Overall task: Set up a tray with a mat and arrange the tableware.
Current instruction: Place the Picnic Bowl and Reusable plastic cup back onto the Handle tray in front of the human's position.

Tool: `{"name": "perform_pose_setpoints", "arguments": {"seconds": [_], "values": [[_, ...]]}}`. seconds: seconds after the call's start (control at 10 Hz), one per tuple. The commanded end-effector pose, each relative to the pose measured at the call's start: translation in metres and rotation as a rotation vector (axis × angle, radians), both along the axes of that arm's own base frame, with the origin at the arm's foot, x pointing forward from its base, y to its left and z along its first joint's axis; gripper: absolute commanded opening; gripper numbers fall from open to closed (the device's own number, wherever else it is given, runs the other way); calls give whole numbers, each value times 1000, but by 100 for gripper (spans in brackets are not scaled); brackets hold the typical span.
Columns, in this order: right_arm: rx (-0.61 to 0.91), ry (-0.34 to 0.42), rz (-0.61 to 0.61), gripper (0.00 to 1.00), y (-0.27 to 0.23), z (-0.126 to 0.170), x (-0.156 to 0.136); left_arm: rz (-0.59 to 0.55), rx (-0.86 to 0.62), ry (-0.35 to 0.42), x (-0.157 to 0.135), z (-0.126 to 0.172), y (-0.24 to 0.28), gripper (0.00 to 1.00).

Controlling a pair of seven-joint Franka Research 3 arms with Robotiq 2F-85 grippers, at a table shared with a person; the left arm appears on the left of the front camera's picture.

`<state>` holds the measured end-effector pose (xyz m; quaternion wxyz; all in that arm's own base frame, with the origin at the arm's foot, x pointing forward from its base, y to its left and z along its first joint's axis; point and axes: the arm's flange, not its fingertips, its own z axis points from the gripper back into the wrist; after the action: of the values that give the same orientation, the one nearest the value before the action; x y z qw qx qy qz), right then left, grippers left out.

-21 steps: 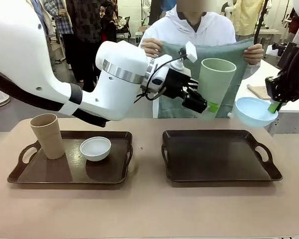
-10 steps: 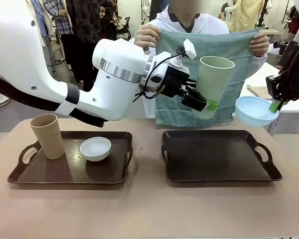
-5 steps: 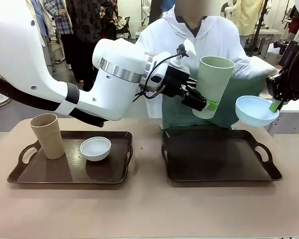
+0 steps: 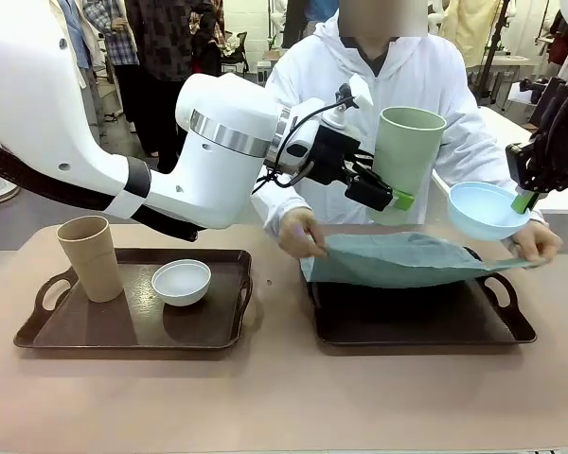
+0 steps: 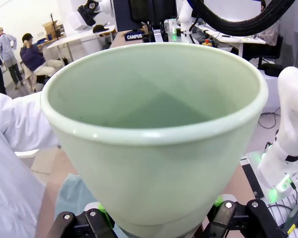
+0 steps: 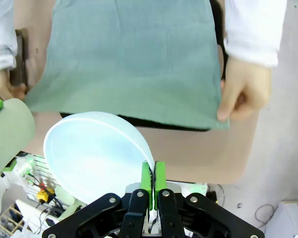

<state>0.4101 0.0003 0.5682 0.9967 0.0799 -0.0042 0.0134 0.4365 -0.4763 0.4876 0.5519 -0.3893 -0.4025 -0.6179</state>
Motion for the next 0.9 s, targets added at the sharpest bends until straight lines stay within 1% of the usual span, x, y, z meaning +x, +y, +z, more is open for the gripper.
{"name": "perform_pose_setpoints", "arguments": {"seconds": [0.0, 0.8], "values": [[-1, 0, 7, 2, 1, -1, 0, -17, -9, -17, 1, 1, -1, 0], [-1, 0, 7, 2, 1, -1, 0, -17, -9, -17, 1, 1, -1, 0]]}}
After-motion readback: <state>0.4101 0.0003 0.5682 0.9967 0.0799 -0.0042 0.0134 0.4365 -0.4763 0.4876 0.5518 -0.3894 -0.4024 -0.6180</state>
